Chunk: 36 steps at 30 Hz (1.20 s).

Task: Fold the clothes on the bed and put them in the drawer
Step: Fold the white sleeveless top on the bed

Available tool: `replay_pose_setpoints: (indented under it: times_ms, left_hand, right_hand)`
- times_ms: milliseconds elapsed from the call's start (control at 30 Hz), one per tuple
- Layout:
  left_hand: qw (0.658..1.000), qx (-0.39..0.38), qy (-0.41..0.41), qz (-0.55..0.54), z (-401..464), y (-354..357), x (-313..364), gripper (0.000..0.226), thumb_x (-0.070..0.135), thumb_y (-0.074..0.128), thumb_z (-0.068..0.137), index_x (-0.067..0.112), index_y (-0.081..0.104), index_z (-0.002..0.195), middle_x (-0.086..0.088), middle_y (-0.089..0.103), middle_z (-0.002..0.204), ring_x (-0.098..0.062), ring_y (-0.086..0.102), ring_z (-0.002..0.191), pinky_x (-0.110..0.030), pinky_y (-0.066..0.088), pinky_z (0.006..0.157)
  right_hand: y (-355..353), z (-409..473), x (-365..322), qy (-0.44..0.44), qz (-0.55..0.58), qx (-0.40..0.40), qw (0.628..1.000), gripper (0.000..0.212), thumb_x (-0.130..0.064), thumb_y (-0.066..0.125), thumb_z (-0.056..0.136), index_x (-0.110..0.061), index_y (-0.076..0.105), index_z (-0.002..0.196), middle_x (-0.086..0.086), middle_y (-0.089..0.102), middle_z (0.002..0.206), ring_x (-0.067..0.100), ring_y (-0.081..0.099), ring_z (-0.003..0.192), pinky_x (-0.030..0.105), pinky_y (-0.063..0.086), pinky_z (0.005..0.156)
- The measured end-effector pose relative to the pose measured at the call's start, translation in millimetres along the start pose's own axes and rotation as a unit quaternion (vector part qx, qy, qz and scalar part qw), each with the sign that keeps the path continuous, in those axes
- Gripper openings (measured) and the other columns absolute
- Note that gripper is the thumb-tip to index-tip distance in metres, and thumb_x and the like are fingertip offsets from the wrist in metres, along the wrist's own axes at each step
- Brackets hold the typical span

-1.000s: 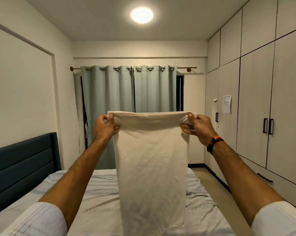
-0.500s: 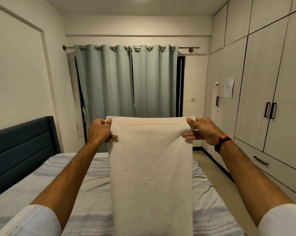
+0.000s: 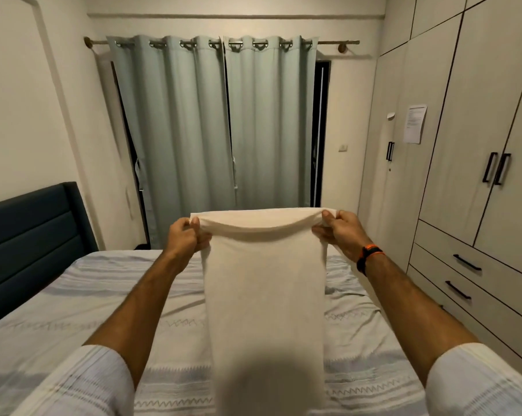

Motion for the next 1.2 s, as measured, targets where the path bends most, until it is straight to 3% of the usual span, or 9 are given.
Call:
replay_pose_setpoints:
  times_ms: [100, 233, 400, 567, 700, 833, 967, 1067, 1200]
  left_hand:
    - [0.996, -0.004, 0.056, -0.066, 8.7, 13.0, 29.7, 0.016, 0.021, 0.044, 0.104, 0.013, 0.053, 0.094, -0.009, 0.062, 0.093, -0.019, 0.063, 0.083, -0.029, 0.057, 0.076]
    - [0.99, -0.022, 0.096, -0.104, 3.9, 20.1, 53.2, 0.013, 0.022, 0.044, 0.103, 0.017, 0.054, 0.096, -0.005, 0.065, 0.1, -0.017, 0.066, 0.096, -0.035, 0.055, 0.088]
    - [0.99, -0.031, 0.095, -0.101, -25.4, 6.3, 31.0, 0.015, 0.022, 0.045, 0.103, 0.015, 0.055, 0.095, -0.007, 0.066, 0.097, -0.02, 0.067, 0.095, -0.034, 0.056, 0.087]
    - [0.996, -0.06, 0.036, -0.057, -77.6, -24.8, -57.3, 0.016, 0.022, 0.046, 0.103, 0.012, 0.056, 0.096, -0.01, 0.069, 0.096, -0.022, 0.07, 0.091, -0.028, 0.059, 0.081]
    - [0.996, -0.078, -0.039, -0.023, -143.4, -57.9, -147.0, 0.015, 0.019, 0.047, 0.102, 0.01, 0.057, 0.095, -0.015, 0.067, 0.093, -0.023, 0.068, 0.086, -0.024, 0.06, 0.075]
    - [0.984, -0.118, -0.117, 0.061, -210.9, -91.9, -229.4, 0.015, 0.018, 0.052, 0.1, 0.003, 0.057, 0.099, -0.019, 0.068, 0.093, -0.026, 0.068, 0.087, -0.035, 0.057, 0.073]
    - [0.97, -0.136, -0.167, 0.109, -267.7, -119.5, -289.9, 0.013, 0.014, 0.052, 0.1, 0.005, 0.055, 0.091, -0.019, 0.063, 0.082, -0.012, 0.065, 0.062, -0.022, 0.049, 0.05]
    - [0.956, -0.165, -0.18, 0.161, -307.8, -138.7, -328.1, 0.016, 0.015, 0.054, 0.1, 0.012, 0.056, 0.084, -0.012, 0.063, 0.078, -0.025, 0.063, 0.074, -0.038, 0.051, 0.066]
    - [0.932, -0.191, -0.187, 0.245, -353.0, -159.2, -358.6, 0.015, 0.024, 0.058, 0.098, 0.019, 0.061, 0.084, -0.003, 0.066, 0.077, -0.02, 0.061, 0.071, -0.05, 0.053, 0.072]
  right_hand:
    - [-5.0, 19.2, -23.6, -0.071, 0.044, 0.023, 0.996, 0.028, -0.017, 0.054, 0.101, 0.008, 0.057, 0.113, 0.025, 0.066, 0.115, 0.033, 0.068, 0.102, 0.036, 0.059, 0.086]
    - [-13.9, 17.5, -42.2, -0.127, 0.074, 0.026, 0.989, 0.034, -0.019, 0.053, 0.101, 0.01, 0.055, 0.12, 0.017, 0.069, 0.109, 0.028, 0.069, 0.102, 0.031, 0.058, 0.087]
    - [-26.0, -24.7, -24.7, -0.113, 0.071, -0.003, 0.991, 0.029, -0.02, 0.053, 0.101, 0.003, 0.059, 0.118, 0.014, 0.071, 0.107, 0.02, 0.071, 0.097, 0.027, 0.059, 0.085]
    - [-42.1, -89.4, 48.0, -0.037, 0.029, -0.033, 0.998, 0.033, -0.018, 0.055, 0.099, 0.008, 0.059, 0.119, 0.019, 0.071, 0.108, 0.023, 0.071, 0.096, 0.033, 0.057, 0.09]
    - [-55.7, -155.4, 130.7, 0.063, 0.004, -0.04, 0.997, 0.036, -0.015, 0.056, 0.098, 0.016, 0.053, 0.116, 0.028, 0.067, 0.112, 0.023, 0.072, 0.09, 0.027, 0.059, 0.082]
    - [-60.6, -230.0, 205.0, 0.171, -0.023, -0.046, 0.984, 0.013, -0.01, 0.058, 0.097, 0.003, 0.056, 0.1, 0.023, 0.065, 0.103, 0.022, 0.07, 0.087, 0.024, 0.06, 0.076]
    - [-69.9, -292.2, 260.7, 0.248, -0.06, -0.049, 0.966, 0.014, -0.012, 0.057, 0.098, 0.001, 0.056, 0.101, 0.019, 0.069, 0.104, 0.022, 0.073, 0.091, 0.023, 0.059, 0.074]
    - [-80.7, -339.0, 288.4, 0.282, -0.098, -0.047, 0.953, 0.027, -0.016, 0.057, 0.099, 0.01, 0.057, 0.107, 0.019, 0.07, 0.109, 0.022, 0.072, 0.098, 0.028, 0.058, 0.083]
    - [-94.2, -380.0, 304.9, 0.299, -0.114, -0.05, 0.946, 0.043, -0.016, 0.056, 0.099, 0.022, 0.047, 0.114, 0.017, 0.069, 0.112, 0.021, 0.069, 0.101, 0.031, 0.058, 0.084]
Point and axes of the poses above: each hand's wrist, its own z-axis towards the middle knuckle, its own y-axis out of the palm, x = y × z, the point moved 3 cm from there along z, towards the middle knuckle
